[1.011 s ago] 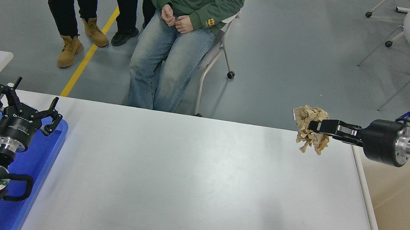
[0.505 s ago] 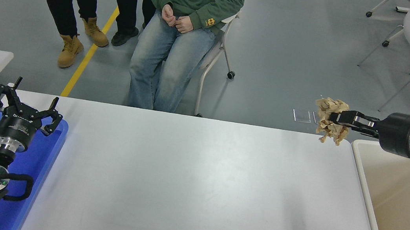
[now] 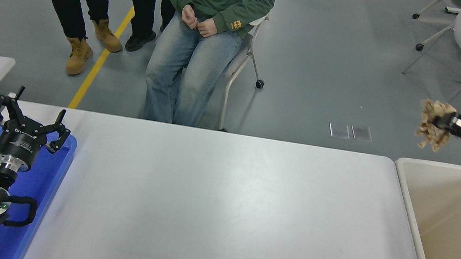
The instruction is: Clean the table surface
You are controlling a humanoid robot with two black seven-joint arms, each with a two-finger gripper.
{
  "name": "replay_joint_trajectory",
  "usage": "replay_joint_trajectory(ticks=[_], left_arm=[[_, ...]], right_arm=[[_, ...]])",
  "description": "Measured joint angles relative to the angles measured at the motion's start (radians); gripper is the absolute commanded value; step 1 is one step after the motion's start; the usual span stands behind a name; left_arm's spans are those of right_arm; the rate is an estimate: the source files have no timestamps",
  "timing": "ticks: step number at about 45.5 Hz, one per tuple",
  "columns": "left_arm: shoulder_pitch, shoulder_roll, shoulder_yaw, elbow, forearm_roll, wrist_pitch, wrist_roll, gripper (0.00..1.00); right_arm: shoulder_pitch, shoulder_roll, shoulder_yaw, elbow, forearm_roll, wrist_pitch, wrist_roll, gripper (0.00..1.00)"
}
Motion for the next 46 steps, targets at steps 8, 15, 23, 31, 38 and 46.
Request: replay_joint_trajectory(ticks=[8, 15, 23, 31, 38, 46], left_arm=[[0.0, 0.0, 0.0, 0.0, 0.0, 0.0, 0.0, 1.0], [0.0, 0.0, 0.0, 0.0, 0.0, 0.0, 0.0, 1.0], [0.0, 0.0, 0.0, 0.0, 0.0, 0.001, 0.0, 1.0], [-0.001, 0.0, 0.0, 0.0, 0.0, 0.001, 0.0, 1.0], [-0.001, 0.0, 0.001, 0.0, 0.0, 0.001, 0.0, 1.0], [-0.002, 0.0, 0.001, 0.0, 0.0, 0.001, 0.0, 1.0]], right_arm=[[-0.01, 0.076, -0.037, -0.186, 0.0, -0.015, 0.004, 0.0], [-0.035, 0.144, -0.052, -0.313, 0.001, -0.055, 0.005, 0.0], [-0.07, 0.235, -0.06, -0.443, 0.007, -0.119, 0.002, 0.0], [-0.105, 0.302, -0.064, -0.522, 0.071, -0.179, -0.001, 0.0], [-0.128, 0.338, -0.079, -0.562, 0.146, -0.216, -0.001, 0.0], [-0.147, 0.375, -0.107, -0.614, 0.242, -0.24, -0.003, 0.0]])
